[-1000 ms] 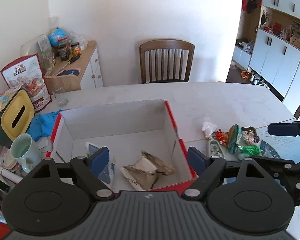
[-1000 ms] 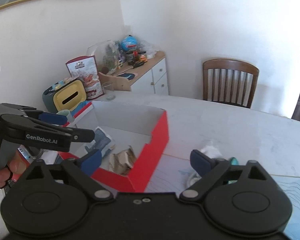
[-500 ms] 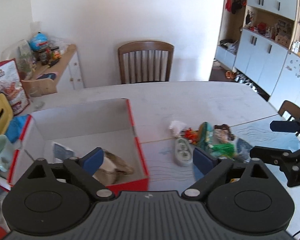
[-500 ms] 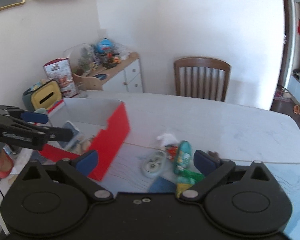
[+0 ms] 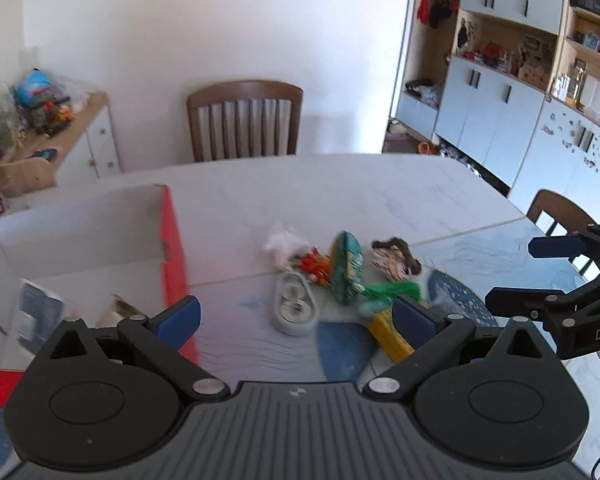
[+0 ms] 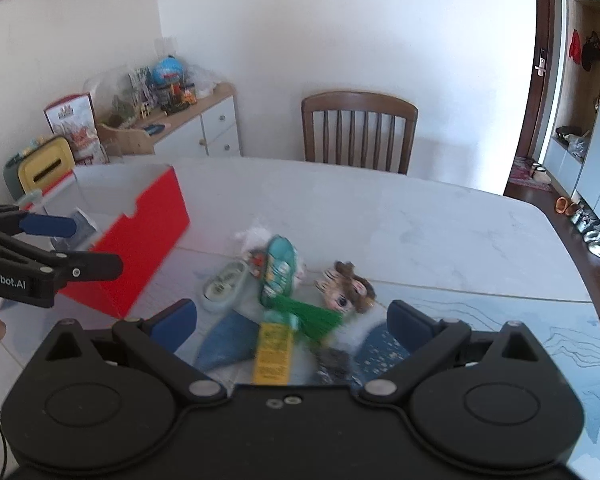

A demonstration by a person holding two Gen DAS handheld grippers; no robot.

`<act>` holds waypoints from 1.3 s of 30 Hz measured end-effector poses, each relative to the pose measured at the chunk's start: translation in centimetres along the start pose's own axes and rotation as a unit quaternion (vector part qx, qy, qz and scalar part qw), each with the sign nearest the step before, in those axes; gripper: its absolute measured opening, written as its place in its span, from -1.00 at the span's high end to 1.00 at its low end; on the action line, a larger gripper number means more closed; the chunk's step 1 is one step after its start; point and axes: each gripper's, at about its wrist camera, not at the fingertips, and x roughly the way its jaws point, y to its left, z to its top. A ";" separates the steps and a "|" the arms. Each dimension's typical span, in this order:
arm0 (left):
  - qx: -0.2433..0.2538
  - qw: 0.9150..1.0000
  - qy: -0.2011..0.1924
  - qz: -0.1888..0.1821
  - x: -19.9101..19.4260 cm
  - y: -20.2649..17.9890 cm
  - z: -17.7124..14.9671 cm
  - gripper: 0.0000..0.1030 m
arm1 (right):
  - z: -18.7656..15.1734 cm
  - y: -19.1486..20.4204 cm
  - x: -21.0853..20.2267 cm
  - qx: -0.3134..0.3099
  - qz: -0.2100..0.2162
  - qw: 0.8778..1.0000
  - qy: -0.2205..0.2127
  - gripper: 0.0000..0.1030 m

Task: Organize objects
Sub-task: 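Move both tools back from the box to the item pile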

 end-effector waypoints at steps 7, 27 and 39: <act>-0.028 0.999 0.024 0.003 3.7 -1.4 -1.2 -0.99 | -1.6 -2.0 1.7 0.001 -0.008 1.000 0.024 -0.93; -0.049 0.996 0.073 0.003 9.3 -6.3 -3.1 -0.99 | -5.4 -4.4 8.3 -0.026 0.015 0.995 0.095 -0.44; -0.074 0.990 0.119 -0.028 12.5 -7.8 -4.0 -0.97 | -6.5 -4.2 9.8 -0.080 0.028 0.992 0.091 -0.03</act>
